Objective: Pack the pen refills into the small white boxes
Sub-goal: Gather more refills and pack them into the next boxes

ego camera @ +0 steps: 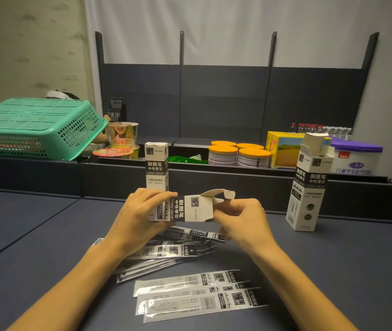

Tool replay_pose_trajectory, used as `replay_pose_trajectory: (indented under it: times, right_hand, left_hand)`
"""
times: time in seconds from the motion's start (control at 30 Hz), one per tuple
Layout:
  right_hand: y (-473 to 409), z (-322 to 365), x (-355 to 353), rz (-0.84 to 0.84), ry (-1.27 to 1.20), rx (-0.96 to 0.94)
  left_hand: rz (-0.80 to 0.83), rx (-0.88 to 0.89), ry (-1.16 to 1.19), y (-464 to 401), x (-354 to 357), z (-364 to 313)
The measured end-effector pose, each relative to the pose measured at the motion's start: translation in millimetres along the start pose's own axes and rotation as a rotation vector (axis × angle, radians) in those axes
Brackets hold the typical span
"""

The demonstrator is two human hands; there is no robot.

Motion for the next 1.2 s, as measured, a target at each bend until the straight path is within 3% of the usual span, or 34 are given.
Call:
replay_pose_trajectory:
  times: [0.2, 0.63, 0.77, 0.87, 1.1, 1.2]
  right_hand:
    - [0.1, 0.9, -2.7, -0.031, -0.024, -0.02]
    - [0.6, 2.1, 0.7, 0.07, -0.038, 0.021]
    - [-4.4, 6.1, -7.2, -0.025, -0.066, -0.037]
    - [-11.1, 2.4, -14.6, -0.063, 0.075, -0.083]
    - [11.7, -7.2, 24.5, 0.347, 0.522, -0.264]
    - [19.9, -15.5, 40.1, 0.432, 0.667, -0.349]
  left_hand:
    - [0.024, 0.015, 0.006, 1.1, 1.8, -2.4]
    - [-0.006, 0.007, -0.003, 0.4, 0.4, 0.3]
    - [-0.051, -0.044, -0.005, -0.3, -3.1, 4.0]
    - [-0.09, -0.096, -0.005, -1.1, -6.4, 7.5]
    - [-0.097, -0.11, -0.021, -0.5, -6.4, 9.5]
    - [-0.086, -0.115, -0.021, 0.0, -6.2, 10.1]
Point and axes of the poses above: each hand's wrist, its own y-axis away from the middle knuckle, its own x-axis out of the palm, z = x × y, the point moved 4 cm from there along -y, towards the middle knuckle, and after that the axes turned 9 degrees about -z, right-handed, at the moved point
